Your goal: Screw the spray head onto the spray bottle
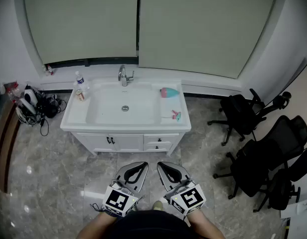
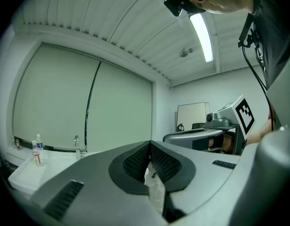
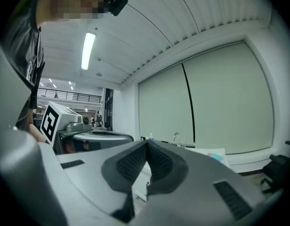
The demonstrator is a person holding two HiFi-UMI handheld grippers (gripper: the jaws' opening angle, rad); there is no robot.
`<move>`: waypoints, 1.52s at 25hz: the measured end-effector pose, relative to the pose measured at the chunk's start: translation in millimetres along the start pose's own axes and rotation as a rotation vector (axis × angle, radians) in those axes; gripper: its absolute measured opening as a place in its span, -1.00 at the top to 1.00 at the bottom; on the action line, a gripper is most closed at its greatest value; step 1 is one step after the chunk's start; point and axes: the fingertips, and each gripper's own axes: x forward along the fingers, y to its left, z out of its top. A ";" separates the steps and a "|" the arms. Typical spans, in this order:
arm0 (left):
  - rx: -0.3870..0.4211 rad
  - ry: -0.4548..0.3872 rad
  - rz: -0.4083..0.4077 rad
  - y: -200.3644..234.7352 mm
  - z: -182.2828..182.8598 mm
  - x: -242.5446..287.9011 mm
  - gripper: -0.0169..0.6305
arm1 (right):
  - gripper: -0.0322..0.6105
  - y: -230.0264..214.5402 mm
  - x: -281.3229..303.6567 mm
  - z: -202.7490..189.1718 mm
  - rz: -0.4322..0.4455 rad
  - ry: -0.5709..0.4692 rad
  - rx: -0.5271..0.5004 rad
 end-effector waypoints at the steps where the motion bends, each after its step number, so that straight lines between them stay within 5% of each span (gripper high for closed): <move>1: 0.002 0.000 -0.002 -0.5 -0.1 0.3 0.93 | 0.90 0.0 0.0 -0.7 0.001 -0.001 0.000; 13: 0.001 -0.001 -0.010 -1.1 0.9 2.9 0.93 | 0.90 0.0 0.4 -0.2 0.006 0.002 -0.001; 19: -0.016 0.032 -0.034 1.0 -10.6 0.2 0.93 | 0.90 -2.7 4.1 -5.8 0.008 -0.012 0.096; 27: -0.015 0.093 -0.113 47.0 -33.1 1.1 0.93 | 0.89 3.0 44.0 -17.0 -0.056 0.031 0.134; 38: 0.059 0.163 -0.192 102.9 -55.6 122.8 0.92 | 0.89 -83.6 64.3 -30.7 -0.204 0.040 0.149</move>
